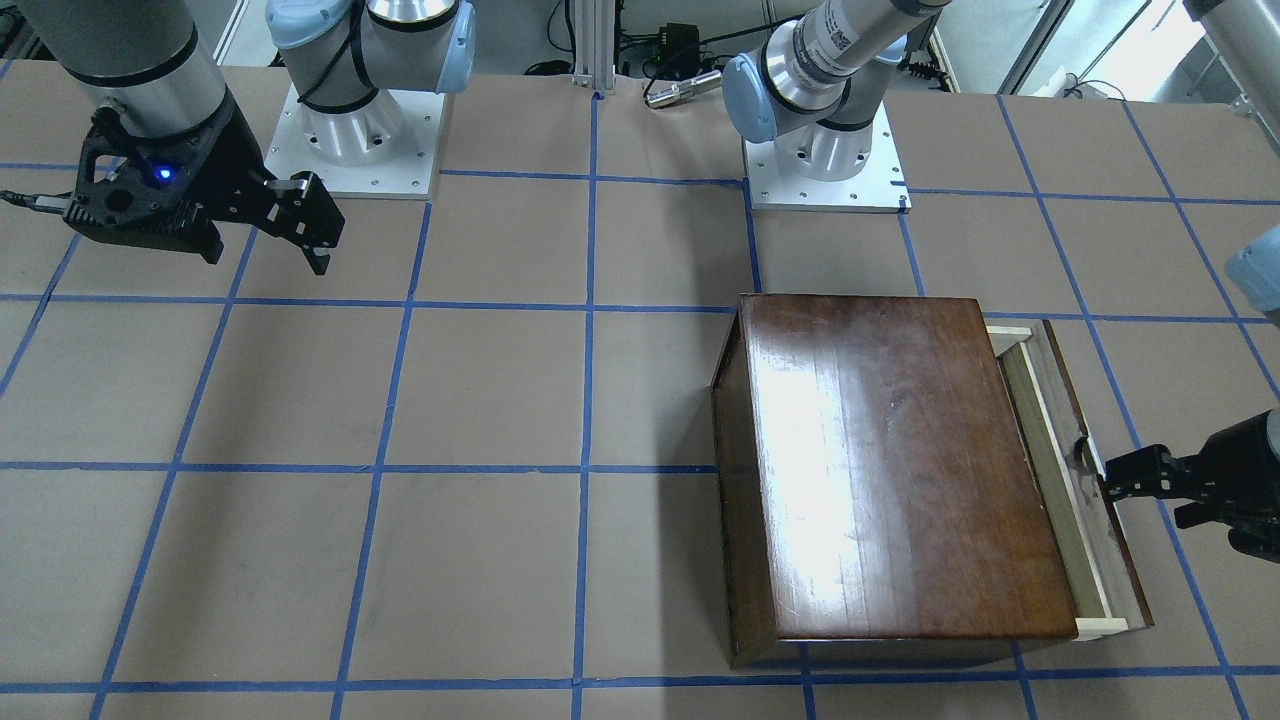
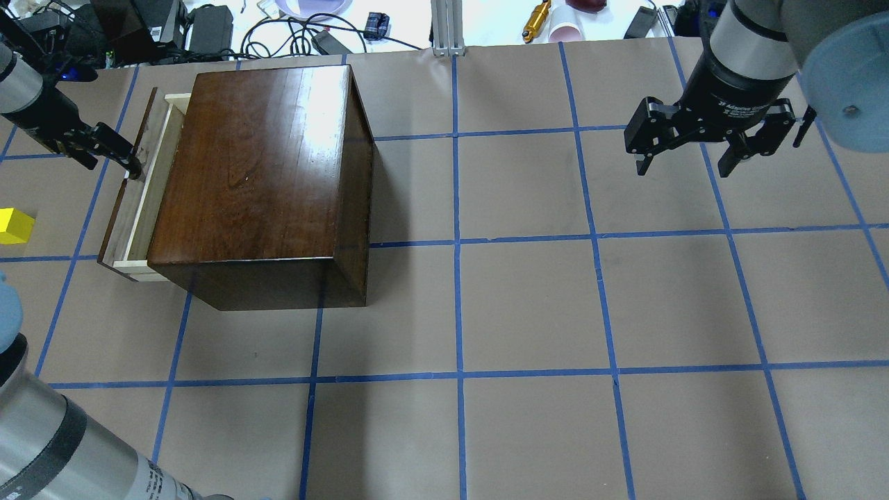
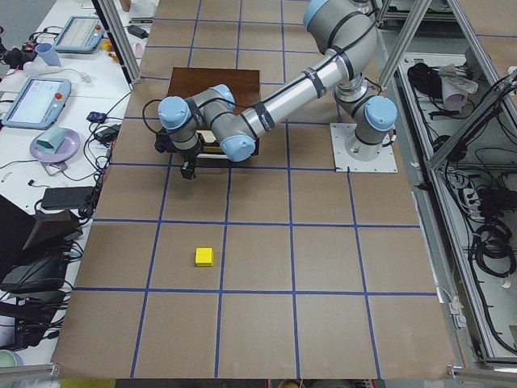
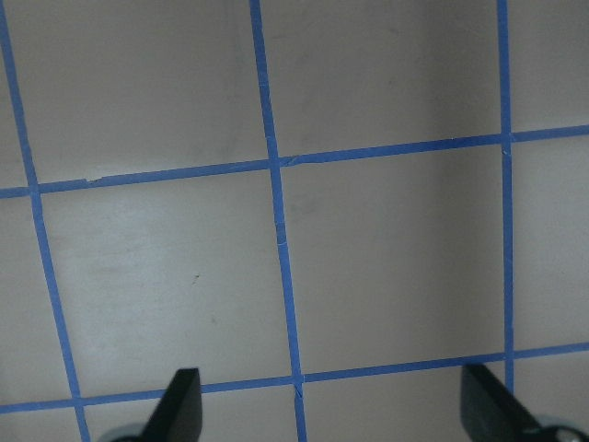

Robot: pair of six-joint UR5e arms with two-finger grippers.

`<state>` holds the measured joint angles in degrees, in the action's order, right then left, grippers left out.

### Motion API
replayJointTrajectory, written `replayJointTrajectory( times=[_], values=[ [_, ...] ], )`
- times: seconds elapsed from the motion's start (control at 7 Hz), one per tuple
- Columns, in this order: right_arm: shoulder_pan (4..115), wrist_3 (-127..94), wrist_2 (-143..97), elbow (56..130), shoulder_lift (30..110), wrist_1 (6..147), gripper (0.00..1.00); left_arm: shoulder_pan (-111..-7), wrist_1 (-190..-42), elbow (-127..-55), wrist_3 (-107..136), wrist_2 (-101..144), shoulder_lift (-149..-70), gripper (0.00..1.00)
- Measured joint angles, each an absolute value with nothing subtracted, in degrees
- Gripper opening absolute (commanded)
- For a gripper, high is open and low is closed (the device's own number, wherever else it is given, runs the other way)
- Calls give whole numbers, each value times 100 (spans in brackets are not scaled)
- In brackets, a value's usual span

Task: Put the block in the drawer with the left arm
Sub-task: 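Pull the drawer open away from the cabinet with the left gripper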

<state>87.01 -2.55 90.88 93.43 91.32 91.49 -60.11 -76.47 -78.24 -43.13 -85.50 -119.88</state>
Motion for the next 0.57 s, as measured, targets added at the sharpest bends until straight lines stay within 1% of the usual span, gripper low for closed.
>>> replayJointTrajectory(
  times=[0.57],
  values=[
    [8700,-255,9088,9343,9132,9150,100,-5941,-7654,-7663,-4476,-8592,-12075,100]
  ],
)
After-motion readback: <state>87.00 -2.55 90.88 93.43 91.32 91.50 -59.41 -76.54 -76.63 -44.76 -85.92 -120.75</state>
